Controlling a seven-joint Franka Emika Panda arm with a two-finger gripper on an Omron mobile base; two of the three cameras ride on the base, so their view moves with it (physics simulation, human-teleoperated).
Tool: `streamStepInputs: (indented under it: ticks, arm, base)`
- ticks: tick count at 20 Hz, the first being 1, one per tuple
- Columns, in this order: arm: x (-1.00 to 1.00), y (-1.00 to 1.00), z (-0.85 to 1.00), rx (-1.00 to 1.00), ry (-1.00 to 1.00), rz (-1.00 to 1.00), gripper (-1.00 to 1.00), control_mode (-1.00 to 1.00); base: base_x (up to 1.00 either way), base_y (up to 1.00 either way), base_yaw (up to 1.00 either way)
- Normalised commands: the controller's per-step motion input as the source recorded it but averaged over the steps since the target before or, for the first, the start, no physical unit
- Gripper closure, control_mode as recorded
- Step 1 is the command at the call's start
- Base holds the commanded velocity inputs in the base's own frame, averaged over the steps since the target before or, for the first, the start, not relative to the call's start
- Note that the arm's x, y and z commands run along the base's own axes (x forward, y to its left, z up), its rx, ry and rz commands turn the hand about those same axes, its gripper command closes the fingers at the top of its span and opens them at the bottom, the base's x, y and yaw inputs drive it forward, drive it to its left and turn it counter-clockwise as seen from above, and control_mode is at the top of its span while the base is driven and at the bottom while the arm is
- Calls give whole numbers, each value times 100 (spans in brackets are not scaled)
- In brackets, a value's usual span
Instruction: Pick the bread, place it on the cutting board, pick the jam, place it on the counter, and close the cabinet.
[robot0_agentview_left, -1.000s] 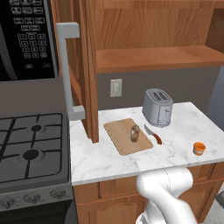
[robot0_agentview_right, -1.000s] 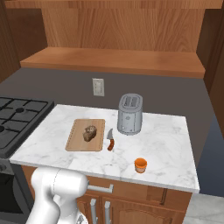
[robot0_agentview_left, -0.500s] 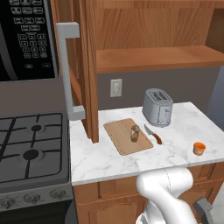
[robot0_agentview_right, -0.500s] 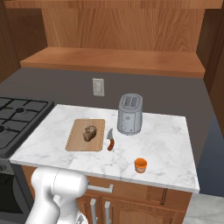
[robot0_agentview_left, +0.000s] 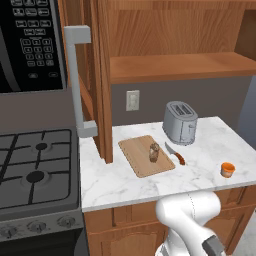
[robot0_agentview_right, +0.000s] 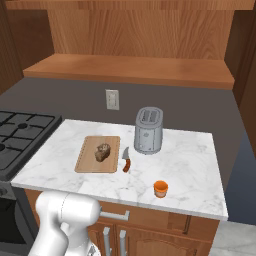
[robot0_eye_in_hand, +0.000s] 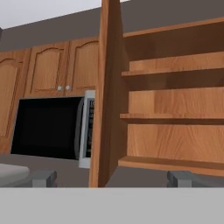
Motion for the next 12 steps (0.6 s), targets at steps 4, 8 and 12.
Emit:
streamStepInputs:
  ticks: [4, 8, 12]
  arm:
    - [-5, 22, 0, 0, -1, 0, -100, -100]
    - [-1, 24, 0, 0, 0, 0, -100, -100]
    - [0, 26, 0, 0, 0, 0, -100, -100]
  base:
    - [0, 0, 0]
    - [0, 0, 0]
    - [0, 0, 0]
